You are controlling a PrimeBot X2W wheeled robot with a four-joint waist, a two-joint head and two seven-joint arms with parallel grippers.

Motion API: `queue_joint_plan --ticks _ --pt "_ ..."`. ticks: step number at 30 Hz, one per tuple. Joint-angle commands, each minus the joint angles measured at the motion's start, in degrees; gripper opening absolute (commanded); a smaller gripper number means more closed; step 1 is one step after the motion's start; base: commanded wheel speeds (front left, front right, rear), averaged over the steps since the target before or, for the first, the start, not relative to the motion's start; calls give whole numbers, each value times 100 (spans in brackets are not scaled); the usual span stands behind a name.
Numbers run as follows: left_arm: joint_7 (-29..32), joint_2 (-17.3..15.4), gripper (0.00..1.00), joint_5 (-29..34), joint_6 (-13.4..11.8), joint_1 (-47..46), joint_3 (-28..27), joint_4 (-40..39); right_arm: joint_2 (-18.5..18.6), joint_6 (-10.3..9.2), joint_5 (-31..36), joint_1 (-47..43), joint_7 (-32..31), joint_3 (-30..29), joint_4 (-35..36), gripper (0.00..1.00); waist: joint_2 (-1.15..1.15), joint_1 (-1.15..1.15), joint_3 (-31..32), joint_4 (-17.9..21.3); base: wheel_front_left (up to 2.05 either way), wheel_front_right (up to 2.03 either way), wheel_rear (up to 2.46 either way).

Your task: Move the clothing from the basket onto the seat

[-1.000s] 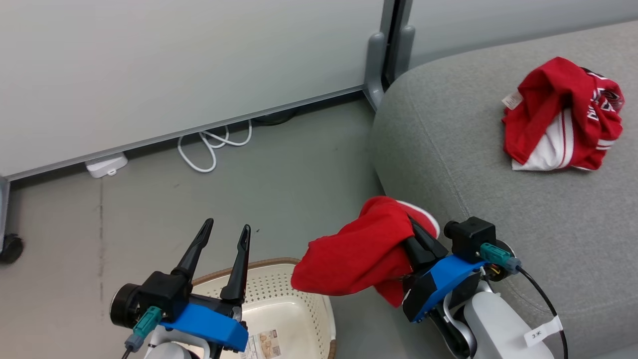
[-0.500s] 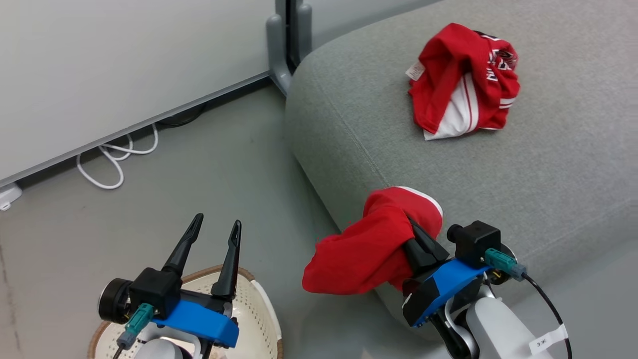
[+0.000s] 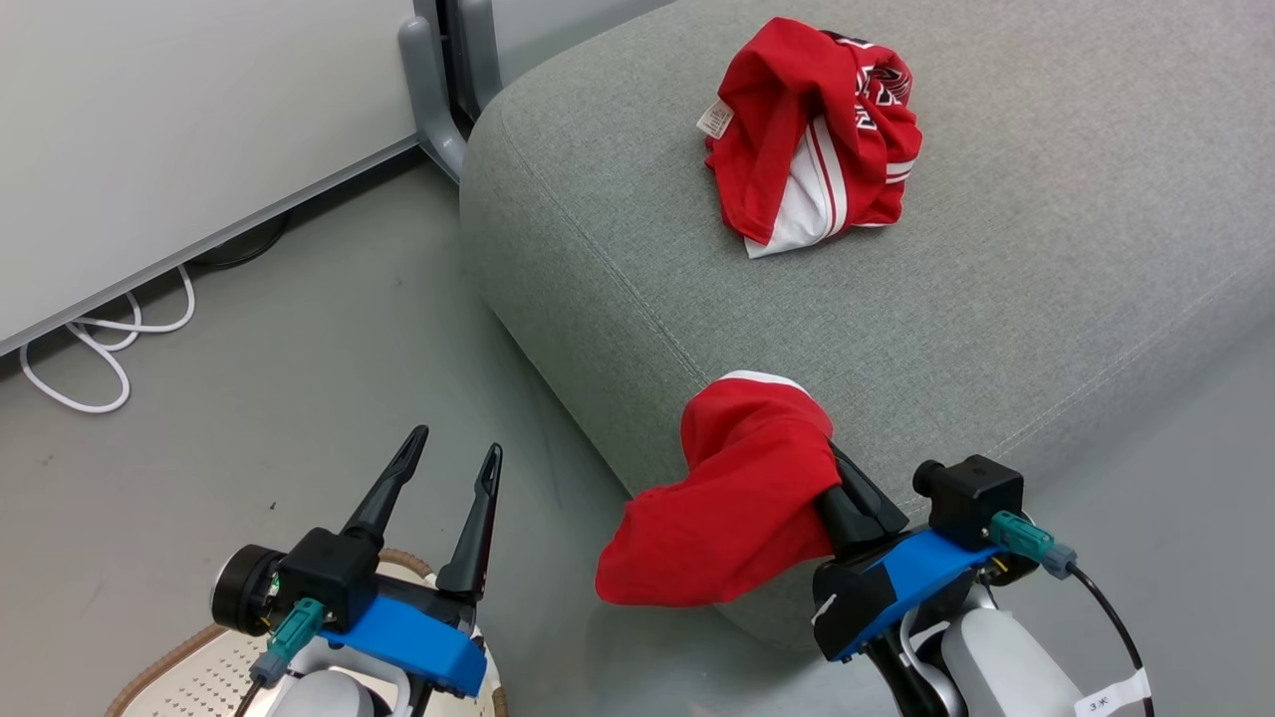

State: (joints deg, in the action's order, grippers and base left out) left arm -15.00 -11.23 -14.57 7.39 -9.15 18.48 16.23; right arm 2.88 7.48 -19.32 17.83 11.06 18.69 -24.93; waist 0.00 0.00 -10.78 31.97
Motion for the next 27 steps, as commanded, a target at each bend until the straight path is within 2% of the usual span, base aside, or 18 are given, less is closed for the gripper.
queue_joint_plan --ticks 1,9,17,22,27 --pt "-27 -44 100 -28 10 -80 16 24 1 3 -8 -77 38 -29 52 0 0 0 -1 2 0 0 0" --pt "-27 -73 100 -92 11 -184 148 97 1 3 197 -119 60 -169 87 0 0 0 -12 11 0 0 0" --pt "-27 -145 100 -94 11 -160 61 114 1 3 129 15 44 -192 125 0 0 0 -98 10 0 0 0" --pt "-27 -208 100 -65 11 -190 73 63 1 3 270 470 -34 -183 178 0 0 0 -279 36 0 0 0" --pt "-27 -350 100 -57 11 -292 141 -77 51 3 291 1171 -74 -493 362 0 0 0 -607 18 0 0 0"
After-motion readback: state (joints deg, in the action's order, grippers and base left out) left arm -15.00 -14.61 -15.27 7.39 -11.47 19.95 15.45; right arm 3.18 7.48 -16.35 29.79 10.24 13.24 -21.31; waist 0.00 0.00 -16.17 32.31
